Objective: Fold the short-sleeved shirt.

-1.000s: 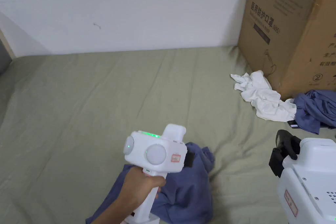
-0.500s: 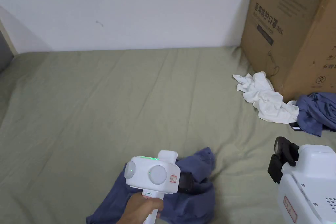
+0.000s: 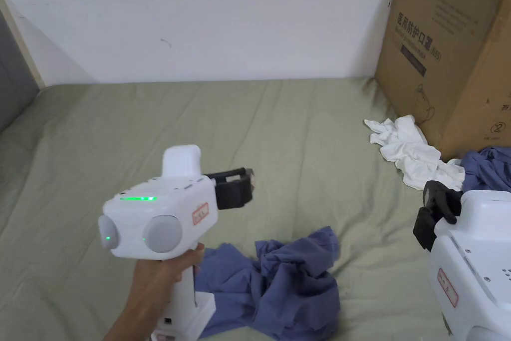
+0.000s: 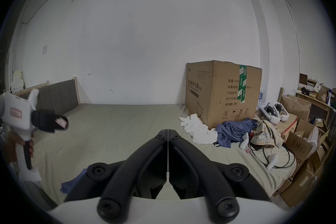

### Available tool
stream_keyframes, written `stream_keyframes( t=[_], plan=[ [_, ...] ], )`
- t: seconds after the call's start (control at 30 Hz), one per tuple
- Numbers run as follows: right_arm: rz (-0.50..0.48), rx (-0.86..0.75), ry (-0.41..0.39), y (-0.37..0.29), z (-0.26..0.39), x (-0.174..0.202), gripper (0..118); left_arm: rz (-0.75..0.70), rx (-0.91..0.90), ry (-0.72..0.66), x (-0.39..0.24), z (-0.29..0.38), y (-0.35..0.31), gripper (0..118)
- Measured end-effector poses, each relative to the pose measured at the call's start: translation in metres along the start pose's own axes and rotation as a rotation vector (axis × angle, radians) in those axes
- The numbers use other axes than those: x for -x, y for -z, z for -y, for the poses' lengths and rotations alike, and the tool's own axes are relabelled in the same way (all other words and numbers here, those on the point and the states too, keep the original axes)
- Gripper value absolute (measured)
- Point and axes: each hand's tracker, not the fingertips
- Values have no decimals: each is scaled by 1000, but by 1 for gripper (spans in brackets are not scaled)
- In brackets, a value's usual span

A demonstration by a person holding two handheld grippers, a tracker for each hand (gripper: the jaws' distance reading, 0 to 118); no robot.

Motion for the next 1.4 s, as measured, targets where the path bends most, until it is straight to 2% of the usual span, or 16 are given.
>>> stream_keyframes(
  t=[0.27,0.3,0.33,0.37,0.4,0.47,0.5,0.67,0.83,1.03,1.4],
  plan=[
    [-27,-27,-10,4,-10,14,3,-229,-234,136,30,-3,-37,115],
    [-30,-29,-10,4,-10,16,3,-243,-247,144,33,0,-40,115],
    [-33,-31,-10,4,-11,17,3,-247,-252,139,36,3,-42,109],
    [-35,-33,-9,5,-12,18,3,-246,-261,143,38,6,-45,100],
    [-37,-35,-7,5,-12,19,3,-249,-274,148,41,10,-47,85],
    [-40,-39,-6,4,-15,23,3,-265,-293,156,42,16,-49,26],
    [-41,-40,-6,3,-15,24,3,-265,-296,155,44,19,-50,3],
    [-46,-44,-9,0,-19,28,3,-268,-313,135,48,23,-56,3],
    [-49,-38,-6,0,-19,29,3,-258,-256,128,50,24,-53,3],
    [-50,-21,-1,0,-14,28,3,-218,2,60,63,53,-31,3],
    [-58,23,-6,11,5,23,3,-167,435,-150,95,156,-2,3]
  ],
)
